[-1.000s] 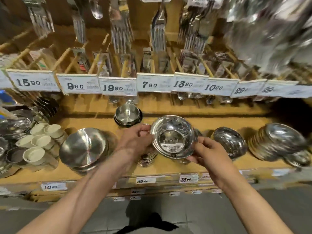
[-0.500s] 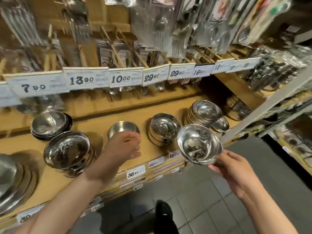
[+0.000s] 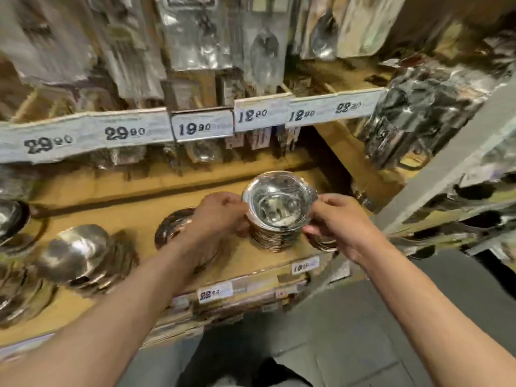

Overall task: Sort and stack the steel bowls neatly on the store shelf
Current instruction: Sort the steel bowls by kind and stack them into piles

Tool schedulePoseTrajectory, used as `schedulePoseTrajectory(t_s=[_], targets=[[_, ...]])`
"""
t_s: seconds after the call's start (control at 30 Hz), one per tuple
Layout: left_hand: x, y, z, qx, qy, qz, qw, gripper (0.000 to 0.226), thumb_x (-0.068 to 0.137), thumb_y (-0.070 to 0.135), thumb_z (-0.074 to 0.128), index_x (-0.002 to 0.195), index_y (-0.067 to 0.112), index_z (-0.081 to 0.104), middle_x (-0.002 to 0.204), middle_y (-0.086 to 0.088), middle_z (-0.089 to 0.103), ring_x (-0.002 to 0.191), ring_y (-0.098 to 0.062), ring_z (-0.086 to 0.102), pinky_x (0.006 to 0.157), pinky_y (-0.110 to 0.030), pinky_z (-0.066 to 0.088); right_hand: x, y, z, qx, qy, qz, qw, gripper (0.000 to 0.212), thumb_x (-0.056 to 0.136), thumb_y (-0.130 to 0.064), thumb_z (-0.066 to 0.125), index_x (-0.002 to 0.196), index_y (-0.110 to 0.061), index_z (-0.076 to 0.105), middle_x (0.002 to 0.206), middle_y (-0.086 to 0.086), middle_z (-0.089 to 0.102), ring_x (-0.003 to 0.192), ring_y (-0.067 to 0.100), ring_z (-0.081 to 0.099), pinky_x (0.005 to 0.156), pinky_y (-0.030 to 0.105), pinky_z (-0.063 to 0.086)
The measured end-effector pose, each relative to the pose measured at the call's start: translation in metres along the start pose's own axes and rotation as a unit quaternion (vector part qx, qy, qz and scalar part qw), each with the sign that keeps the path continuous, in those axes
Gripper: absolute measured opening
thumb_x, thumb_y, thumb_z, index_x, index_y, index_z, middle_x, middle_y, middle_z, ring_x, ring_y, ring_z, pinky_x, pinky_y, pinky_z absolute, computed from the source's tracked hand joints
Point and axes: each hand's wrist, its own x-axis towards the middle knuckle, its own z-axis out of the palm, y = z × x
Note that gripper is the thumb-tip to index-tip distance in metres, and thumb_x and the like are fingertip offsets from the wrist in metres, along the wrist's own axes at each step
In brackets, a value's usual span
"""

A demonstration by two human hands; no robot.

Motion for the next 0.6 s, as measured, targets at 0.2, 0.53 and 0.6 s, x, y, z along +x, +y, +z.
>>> schedulePoseTrajectory(t_s=[0.2, 0.53, 0.6], targets=[[0.034, 0.013, 0.030, 0.003, 0.056, -0.002, 0.998, 0.026, 0.088, 0.006, 0.068, 0.063, 0.012, 0.072, 0.090, -0.030, 0.073, 0.077, -0.026, 0.065, 0.092, -0.053, 0.059, 0.057, -0.012, -0.015, -0.080, -0.004, -0.027, 0.996, 0.017, 0.089, -0.014, 0.072, 0.083, -0.013, 0.055, 0.083, 0.009, 0.063, 0.058, 0.016, 0.071, 0.054, 0.026, 0.057], [0.047, -0.006, 0.048, 0.025, 0.129, -0.049, 0.990, 0.007, 0.091, 0.002, 0.066, 0.084, 0.004, 0.066, 0.078, -0.011, 0.066, 0.064, -0.023, 0.069, 0.077, -0.044, 0.065, 0.076, 0.005, -0.017, -0.208, -0.018, -0.047, 0.977, 0.011, 0.084, -0.011, 0.071, 0.079, -0.011, 0.061, 0.079, 0.005, 0.066, 0.071, 0.021, 0.072, 0.081, 0.050, 0.063], [0.048, -0.006, 0.046, 0.039, 0.129, -0.049, 0.990, 0.009, 0.090, 0.002, 0.068, 0.082, 0.005, 0.065, 0.078, -0.012, 0.067, 0.060, -0.022, 0.068, 0.076, -0.044, 0.065, 0.073, 0.006, -0.015, -0.275, 0.001, -0.075, 0.959, 0.016, 0.080, -0.017, 0.070, 0.070, -0.015, 0.058, 0.072, 0.002, 0.063, 0.075, 0.026, 0.067, 0.072, 0.042, 0.060]])
